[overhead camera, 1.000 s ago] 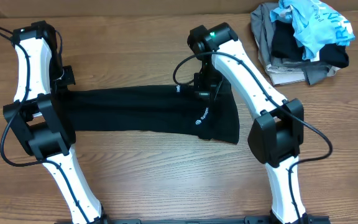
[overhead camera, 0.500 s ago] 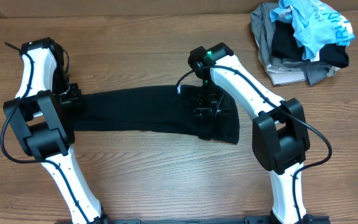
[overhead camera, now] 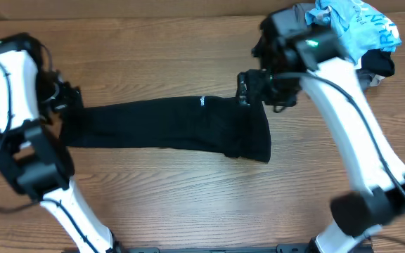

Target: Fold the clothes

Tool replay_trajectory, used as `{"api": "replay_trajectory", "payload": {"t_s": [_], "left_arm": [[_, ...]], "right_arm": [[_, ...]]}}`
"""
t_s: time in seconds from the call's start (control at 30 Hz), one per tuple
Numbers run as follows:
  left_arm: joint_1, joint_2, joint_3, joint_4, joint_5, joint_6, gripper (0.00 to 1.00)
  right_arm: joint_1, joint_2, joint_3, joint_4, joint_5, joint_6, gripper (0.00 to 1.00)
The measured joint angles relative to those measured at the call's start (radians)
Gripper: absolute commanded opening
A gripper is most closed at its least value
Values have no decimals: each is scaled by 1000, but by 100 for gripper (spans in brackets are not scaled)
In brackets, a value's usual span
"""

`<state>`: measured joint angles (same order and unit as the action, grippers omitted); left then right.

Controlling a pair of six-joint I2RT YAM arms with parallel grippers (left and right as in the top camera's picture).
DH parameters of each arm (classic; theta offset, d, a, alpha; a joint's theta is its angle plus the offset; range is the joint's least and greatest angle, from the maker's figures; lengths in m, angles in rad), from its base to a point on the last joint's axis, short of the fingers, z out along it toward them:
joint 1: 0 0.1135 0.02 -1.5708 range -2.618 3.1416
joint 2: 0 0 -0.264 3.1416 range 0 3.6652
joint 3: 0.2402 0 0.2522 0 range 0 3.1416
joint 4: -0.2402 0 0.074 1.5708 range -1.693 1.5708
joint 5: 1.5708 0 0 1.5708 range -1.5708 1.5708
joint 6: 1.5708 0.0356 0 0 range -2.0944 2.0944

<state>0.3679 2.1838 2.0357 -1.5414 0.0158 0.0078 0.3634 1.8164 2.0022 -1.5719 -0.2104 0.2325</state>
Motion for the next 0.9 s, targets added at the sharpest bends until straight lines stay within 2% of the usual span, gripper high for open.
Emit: {"api": "replay_trajectory", "payload": {"t_s": [0.17,0.3,0.47,0.53,0.7,0.9], "left_arm": [[5,-236,0,30,31,3,98],[3,-351,-2,42,44,3,100],[5,-358,-163,167,53,6,100],[9,-337,-274,290,59,11,100],[14,-317,-421,493,72,35,100],[16,-317,-557,691,79,151,100]], "right_arm": [[0,-153,11,-54,-4,-18,86],[6,-172,5,-76,-8,-21,86],[69,-168,-101,44,-10,-19,89],[118,-164,-184,134,-11,-12,91],[172,-154,-306,222,-17,-2,91],[178,-153,-362,254,-18,3,92]]}}
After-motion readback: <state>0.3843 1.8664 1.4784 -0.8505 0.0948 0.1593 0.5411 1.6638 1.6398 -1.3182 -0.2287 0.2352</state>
